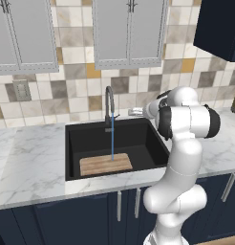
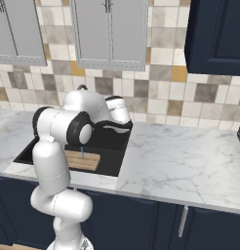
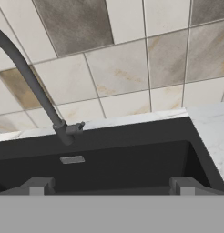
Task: Turn on the sink faucet with hot water and rinse the cutting board for ten seconds, then turn off the faucet. Push the cutting board to reach the water if necessary.
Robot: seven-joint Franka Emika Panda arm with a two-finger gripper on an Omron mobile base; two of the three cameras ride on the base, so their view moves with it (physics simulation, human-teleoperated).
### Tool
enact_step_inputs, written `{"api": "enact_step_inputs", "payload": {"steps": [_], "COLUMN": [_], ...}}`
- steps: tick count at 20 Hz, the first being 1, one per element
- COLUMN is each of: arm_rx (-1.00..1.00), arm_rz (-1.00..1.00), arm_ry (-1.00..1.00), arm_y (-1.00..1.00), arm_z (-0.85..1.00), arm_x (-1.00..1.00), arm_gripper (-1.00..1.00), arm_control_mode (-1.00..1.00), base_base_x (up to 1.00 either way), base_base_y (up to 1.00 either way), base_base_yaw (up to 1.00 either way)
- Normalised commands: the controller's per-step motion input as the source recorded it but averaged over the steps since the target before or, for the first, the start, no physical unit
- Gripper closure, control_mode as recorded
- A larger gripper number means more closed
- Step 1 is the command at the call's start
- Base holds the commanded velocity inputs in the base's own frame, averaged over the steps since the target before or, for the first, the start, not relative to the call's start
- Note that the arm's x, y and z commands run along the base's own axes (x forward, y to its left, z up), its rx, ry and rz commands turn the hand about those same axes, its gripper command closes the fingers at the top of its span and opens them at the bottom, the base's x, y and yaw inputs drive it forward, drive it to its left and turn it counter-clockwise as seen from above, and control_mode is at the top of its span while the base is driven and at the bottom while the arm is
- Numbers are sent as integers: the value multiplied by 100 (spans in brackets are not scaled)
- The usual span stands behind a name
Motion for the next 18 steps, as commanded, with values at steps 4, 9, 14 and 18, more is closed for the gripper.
{"api": "enact_step_inputs", "payload": {"steps": [4, 9, 14, 18], "arm_rx": [0, 0, 0, 0], "arm_rz": [0, 0, 0, 0], "arm_ry": [0, 0, 0, 0], "arm_y": [0, 0, 0, 4], "arm_z": [0, -2, 0, -2], "arm_x": [0, 16, 31, 37], "arm_gripper": [-100, -100, -100, -100], "arm_control_mode": [-100, -100, -100, -100], "base_base_x": [0, 0, 0, 0], "base_base_y": [0, 0, 0, 0], "base_base_yaw": [0, 0, 0, 0]}}
